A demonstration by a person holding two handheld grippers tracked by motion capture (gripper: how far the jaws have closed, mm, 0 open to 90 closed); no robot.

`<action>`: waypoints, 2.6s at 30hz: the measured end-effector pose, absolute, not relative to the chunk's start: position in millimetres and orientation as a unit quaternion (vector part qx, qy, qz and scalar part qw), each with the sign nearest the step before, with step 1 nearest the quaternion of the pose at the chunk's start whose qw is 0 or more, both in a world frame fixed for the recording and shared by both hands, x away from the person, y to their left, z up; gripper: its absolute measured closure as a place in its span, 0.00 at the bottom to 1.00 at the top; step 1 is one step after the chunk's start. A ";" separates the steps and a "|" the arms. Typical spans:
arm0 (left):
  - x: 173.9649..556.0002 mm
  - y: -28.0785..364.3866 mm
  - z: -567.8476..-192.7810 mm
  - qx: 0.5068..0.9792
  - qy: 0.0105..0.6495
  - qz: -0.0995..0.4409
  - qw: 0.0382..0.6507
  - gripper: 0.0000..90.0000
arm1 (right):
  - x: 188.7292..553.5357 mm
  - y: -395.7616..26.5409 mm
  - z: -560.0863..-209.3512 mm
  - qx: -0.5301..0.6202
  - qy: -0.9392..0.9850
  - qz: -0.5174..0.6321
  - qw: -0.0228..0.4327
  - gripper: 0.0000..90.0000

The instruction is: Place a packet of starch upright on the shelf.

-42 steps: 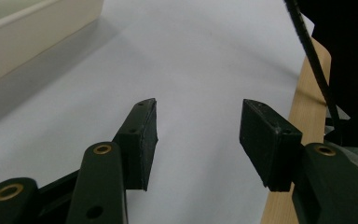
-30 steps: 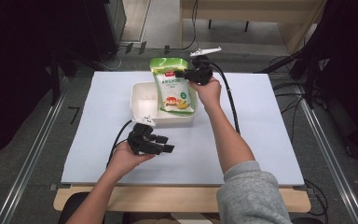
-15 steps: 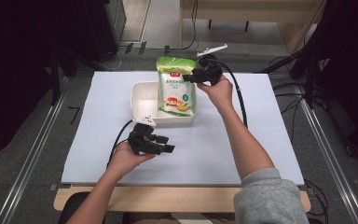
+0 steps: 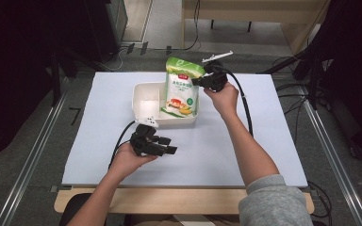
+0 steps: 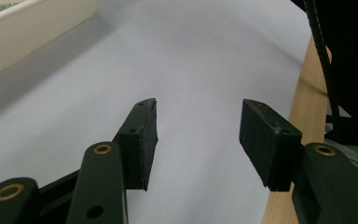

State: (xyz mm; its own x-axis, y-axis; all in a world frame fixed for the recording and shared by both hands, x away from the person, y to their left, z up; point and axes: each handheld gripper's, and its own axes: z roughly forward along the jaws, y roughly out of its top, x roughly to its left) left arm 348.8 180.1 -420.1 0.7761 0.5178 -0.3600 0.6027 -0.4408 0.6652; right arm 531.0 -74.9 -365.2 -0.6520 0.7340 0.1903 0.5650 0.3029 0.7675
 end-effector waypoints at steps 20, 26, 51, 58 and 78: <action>349.7 182.6 -420.0 0.846 0.332 -0.054 0.415 0.53 | 555.5 -52.6 -363.5 0.383 0.815 0.414 0.134 0.98; 349.5 181.7 -419.7 0.846 0.333 -0.054 0.414 0.52 | 550.3 -57.8 -366.7 0.385 0.812 0.421 0.121 0.80; 354.1 191.2 -421.5 0.846 0.355 -0.040 0.395 0.49 | 491.1 -99.2 -357.7 0.381 0.802 0.451 0.096 0.58; 355.3 194.8 -421.2 0.847 0.360 -0.037 0.389 0.48 | 464.0 -116.1 -368.1 0.370 0.806 0.453 0.085 0.57; 357.5 195.0 -426.2 0.856 0.356 -0.025 0.374 0.44 | 389.7 -156.8 -402.9 0.354 0.814 0.455 0.072 0.50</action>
